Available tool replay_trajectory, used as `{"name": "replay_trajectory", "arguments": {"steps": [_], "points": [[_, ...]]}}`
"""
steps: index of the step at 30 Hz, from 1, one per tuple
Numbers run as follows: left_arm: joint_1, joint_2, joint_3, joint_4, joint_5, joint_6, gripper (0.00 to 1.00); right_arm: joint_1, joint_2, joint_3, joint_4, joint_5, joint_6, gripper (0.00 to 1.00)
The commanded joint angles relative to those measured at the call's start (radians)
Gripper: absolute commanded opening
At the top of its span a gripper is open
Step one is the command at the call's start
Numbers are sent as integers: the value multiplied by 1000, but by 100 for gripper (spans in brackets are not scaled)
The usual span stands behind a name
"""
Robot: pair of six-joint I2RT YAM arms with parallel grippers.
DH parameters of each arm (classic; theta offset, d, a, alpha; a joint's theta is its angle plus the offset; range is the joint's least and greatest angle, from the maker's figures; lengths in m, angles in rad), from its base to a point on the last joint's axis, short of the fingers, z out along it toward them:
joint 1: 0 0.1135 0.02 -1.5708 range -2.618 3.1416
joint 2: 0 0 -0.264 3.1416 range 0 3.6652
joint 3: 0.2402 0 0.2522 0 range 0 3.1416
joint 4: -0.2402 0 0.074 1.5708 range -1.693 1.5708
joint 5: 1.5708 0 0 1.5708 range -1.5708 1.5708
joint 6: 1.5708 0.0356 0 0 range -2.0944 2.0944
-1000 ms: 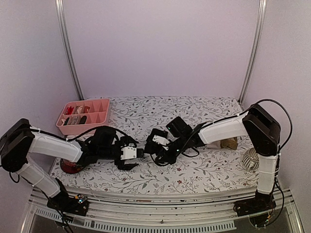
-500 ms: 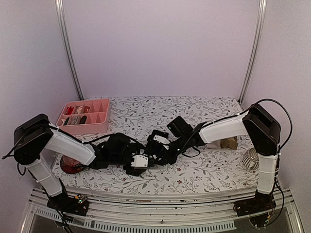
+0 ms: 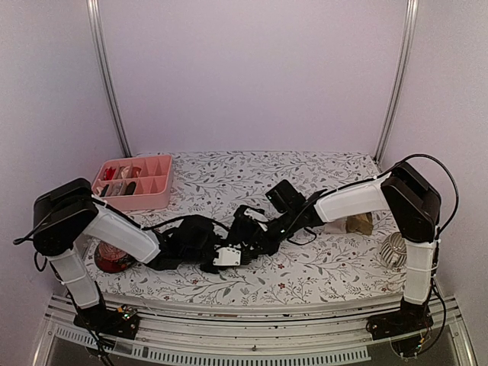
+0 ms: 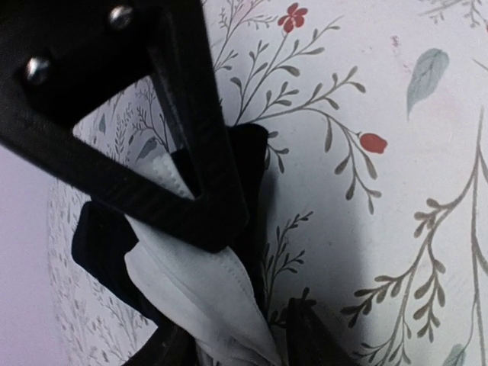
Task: Roll the underwear
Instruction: Roll the underwear at the center of the board.
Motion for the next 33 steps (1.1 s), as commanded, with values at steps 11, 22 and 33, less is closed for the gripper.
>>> {"name": "replay_trajectory", "arguments": {"steps": [11,22,33], "points": [[7,45,153,-334,93,-47,0,-22,29,14,-18,-30,46,15],[54,89,258,-537,198,-53,0,-30,40,16,-30,-21,80,10],[58,-20,178,-462,136,-46,56,-76,80,44,-36,-39,227,3]]}}
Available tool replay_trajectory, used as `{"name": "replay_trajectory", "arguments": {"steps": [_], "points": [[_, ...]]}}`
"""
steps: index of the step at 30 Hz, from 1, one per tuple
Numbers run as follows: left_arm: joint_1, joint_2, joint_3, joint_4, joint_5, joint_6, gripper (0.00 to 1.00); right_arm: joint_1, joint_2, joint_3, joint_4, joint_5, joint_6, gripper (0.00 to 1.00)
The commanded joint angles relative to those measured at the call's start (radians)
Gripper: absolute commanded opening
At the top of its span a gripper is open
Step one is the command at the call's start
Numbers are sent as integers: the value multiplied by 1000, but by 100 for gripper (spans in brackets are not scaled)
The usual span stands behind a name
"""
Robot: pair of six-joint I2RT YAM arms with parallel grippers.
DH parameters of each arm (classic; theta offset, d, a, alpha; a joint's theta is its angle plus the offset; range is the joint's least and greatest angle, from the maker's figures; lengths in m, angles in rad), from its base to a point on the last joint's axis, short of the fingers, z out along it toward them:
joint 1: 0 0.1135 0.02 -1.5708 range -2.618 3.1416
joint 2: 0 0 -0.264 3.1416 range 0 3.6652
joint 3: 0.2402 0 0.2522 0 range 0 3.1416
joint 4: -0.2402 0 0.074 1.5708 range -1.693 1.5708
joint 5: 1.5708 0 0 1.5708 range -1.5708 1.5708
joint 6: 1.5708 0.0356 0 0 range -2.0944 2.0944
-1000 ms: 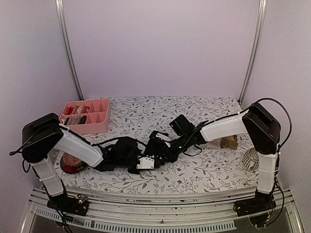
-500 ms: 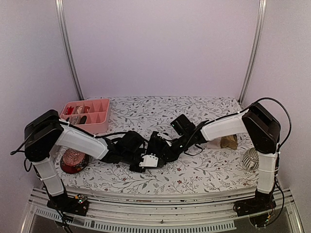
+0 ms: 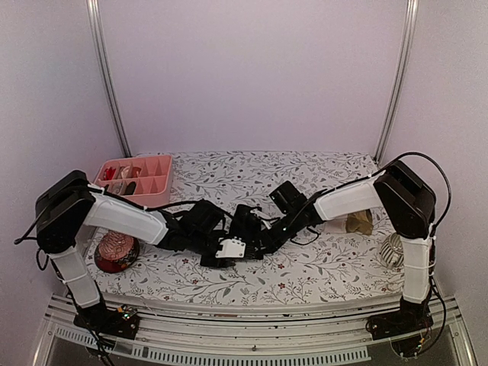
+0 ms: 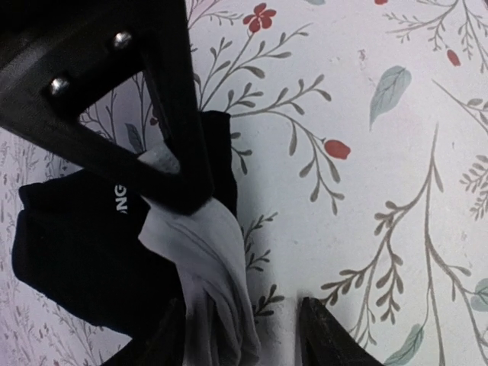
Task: Roll the underwear
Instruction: Roll the underwear at the center of the board.
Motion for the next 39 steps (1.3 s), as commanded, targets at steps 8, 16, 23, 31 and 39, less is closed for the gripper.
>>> {"name": "replay_trajectory", "arguments": {"steps": [8,16,23,31,39], "points": [[7,-163,-176,174,-81,30,76,-46,57,66,-32,-22,112,3],[-61,-136,-332,581,-210,203,68,-58,83,96,-51,-37,144,3],[-100,-30,-306,670,-255,269,67,-63,91,103,-57,-43,149,3],[-130,84,-264,714,-330,337,60,-65,89,102,-56,-47,145,3],[-139,166,-240,725,-400,367,51,-67,88,100,-50,-50,145,3]]}}
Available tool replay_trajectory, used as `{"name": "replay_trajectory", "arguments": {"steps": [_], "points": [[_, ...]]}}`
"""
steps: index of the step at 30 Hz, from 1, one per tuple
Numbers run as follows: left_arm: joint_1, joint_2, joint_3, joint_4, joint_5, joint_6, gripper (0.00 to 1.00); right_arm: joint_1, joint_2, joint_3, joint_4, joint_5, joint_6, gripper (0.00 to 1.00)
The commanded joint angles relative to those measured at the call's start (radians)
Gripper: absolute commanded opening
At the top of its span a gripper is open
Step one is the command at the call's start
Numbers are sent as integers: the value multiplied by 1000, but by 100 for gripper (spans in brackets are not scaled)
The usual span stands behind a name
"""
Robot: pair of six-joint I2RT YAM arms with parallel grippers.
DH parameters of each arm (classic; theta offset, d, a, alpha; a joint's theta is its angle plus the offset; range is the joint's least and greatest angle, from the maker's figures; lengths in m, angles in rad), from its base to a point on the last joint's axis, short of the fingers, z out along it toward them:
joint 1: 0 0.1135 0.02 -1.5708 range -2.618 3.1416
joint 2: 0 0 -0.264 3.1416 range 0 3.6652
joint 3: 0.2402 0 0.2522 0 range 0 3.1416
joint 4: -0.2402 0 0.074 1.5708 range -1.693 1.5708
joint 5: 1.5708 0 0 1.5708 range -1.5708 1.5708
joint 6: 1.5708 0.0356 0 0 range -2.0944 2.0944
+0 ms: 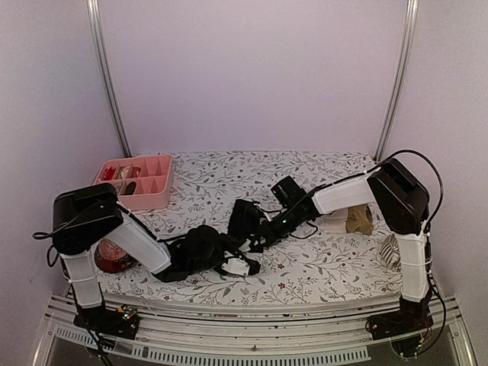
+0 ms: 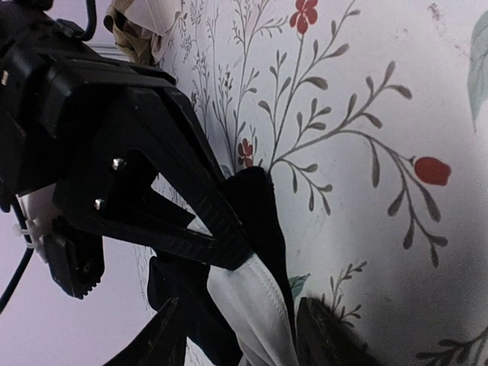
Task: Roll the underwear
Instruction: Roll the underwear at the center of the board.
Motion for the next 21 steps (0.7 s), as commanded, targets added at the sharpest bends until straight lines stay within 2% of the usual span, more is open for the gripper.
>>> {"name": "replay_trajectory", "arguments": {"steps": [1,12,16,20,21], "points": [[-14,62,6,-49,-54,23,50,-11,18,15,-10,-4,2,3],[-5,136,64,-160,-81,-18,43,-12,17,12,-6,-5,1,3],[-2,134,78,-222,-69,-39,26,-13,14,9,-4,-7,-1,3],[-1,116,80,-281,-41,-65,2,-13,12,7,-2,-6,-2,3],[-1,112,81,-298,-30,-72,0,-13,10,7,-1,-3,-2,3]]}}
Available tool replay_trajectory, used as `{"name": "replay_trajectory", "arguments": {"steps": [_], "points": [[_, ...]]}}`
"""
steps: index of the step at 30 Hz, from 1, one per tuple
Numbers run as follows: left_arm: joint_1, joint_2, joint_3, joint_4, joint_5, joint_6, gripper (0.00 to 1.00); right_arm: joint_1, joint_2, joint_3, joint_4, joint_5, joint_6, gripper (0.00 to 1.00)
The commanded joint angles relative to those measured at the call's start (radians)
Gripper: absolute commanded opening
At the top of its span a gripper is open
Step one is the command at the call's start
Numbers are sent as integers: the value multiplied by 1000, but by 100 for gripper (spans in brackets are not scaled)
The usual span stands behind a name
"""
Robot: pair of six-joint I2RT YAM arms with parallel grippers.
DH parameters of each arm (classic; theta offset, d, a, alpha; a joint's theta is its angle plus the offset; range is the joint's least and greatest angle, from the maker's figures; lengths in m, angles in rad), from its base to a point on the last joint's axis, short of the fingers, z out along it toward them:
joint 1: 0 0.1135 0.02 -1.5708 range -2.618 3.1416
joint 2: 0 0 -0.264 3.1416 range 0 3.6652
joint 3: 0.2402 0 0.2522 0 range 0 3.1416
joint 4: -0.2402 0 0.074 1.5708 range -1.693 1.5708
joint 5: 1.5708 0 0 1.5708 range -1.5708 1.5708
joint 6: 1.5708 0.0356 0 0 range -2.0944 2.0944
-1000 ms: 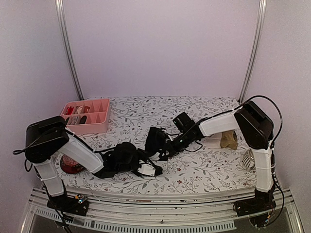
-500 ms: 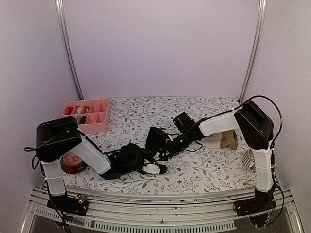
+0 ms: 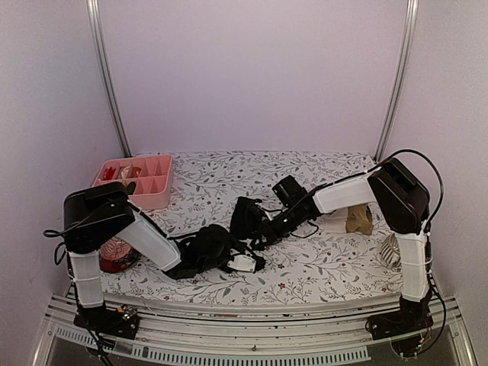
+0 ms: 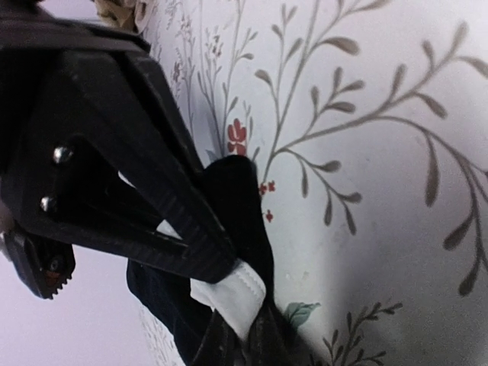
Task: Roll the underwear
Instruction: Roll the underwear at the center of the board.
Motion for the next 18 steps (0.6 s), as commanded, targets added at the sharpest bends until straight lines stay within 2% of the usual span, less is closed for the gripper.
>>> {"name": "replay_trajectory", "arguments": {"steps": [1,3,7,8,9,10,15,18], "points": [[1,18,-16,-241,55,-46,0,-3,6,7,0,3,-3,3],[1,7,-4,-290,75,-68,0,-3,-12,-5,5,22,-9,11],[15,-33,30,-421,150,-136,0,-3,-106,-74,53,55,-42,35],[19,-47,41,-452,168,-153,0,-2,-150,-93,63,64,-49,43],[25,-54,52,-481,190,-169,0,-2,-187,-112,67,77,-59,58],[32,-59,62,-512,209,-182,0,-1,-221,-133,72,90,-67,64],[78,-77,134,-682,335,-254,0,3,-432,-275,102,189,-132,78],[104,-73,192,-798,402,-287,0,54,-554,-348,92,406,-212,82]]}}
